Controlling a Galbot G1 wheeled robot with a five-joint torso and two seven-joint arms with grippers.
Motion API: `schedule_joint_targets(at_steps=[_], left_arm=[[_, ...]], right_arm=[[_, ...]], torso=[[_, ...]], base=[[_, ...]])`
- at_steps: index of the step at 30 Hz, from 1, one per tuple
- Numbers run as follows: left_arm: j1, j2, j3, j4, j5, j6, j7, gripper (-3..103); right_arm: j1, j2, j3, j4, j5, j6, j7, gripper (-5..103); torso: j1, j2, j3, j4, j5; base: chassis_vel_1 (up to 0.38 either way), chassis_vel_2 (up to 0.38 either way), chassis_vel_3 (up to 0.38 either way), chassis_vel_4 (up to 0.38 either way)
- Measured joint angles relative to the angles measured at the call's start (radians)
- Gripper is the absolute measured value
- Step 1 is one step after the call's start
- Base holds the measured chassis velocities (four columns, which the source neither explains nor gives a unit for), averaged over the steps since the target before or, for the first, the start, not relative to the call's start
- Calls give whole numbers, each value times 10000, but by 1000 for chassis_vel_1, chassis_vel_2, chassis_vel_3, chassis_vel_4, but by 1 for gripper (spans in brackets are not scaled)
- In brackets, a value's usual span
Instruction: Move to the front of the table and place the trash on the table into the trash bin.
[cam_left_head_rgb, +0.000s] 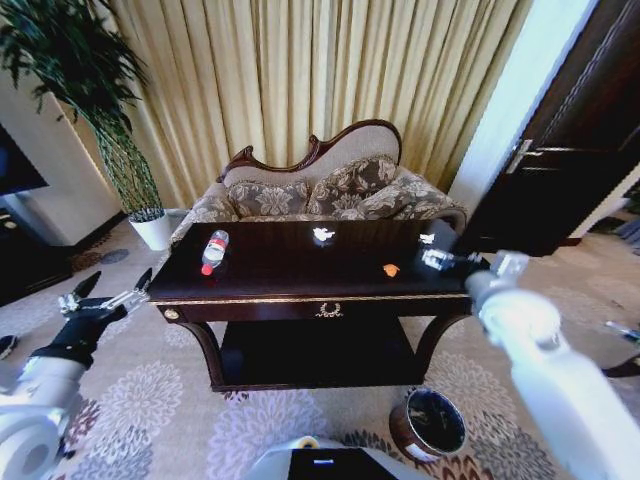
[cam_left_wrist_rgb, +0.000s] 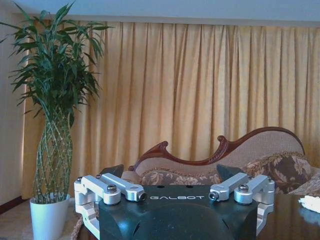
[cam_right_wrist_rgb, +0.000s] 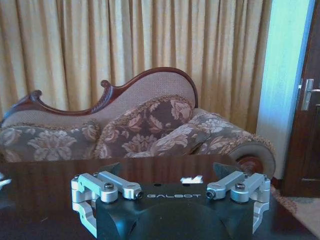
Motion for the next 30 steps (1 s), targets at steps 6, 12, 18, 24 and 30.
schedule_joint_targets(at_steps=[6, 12, 18, 24, 30], left_arm=[[19, -159, 72, -87, -75, 65, -25, 100], [72, -245, 56, -64, -123, 70, -25, 100], [76, -218, 0, 71, -152, 74, -34, 100], [71, -222, -13, 210, -165, 43, 12, 100], [66, -192, -24, 301, -201, -14, 100, 100]], right_arm=[[2276, -40, -1400, -2068, -411, -37, -313, 100], [4310, 730, -3092, -4155, -767, -521, -215, 100], [5393, 1545, -3900, -5443, -988, -1011, 69, 100], [5648, 2145, -4040, -6056, -1718, -881, 426, 100], [5646, 2298, -3959, -6408, -2029, -673, 752, 100]], torso=[[-1, 0, 0, -1, 1], [0, 0, 0, 2, 1], [1, 0, 1, 2, -4], [0, 1, -1, 1, -4], [0, 1, -1, -3, 0]], base=[[0, 0, 0, 0], [0, 0, 0, 0], [0, 0, 0, 0], [0, 0, 0, 0], [0, 0, 0, 0]])
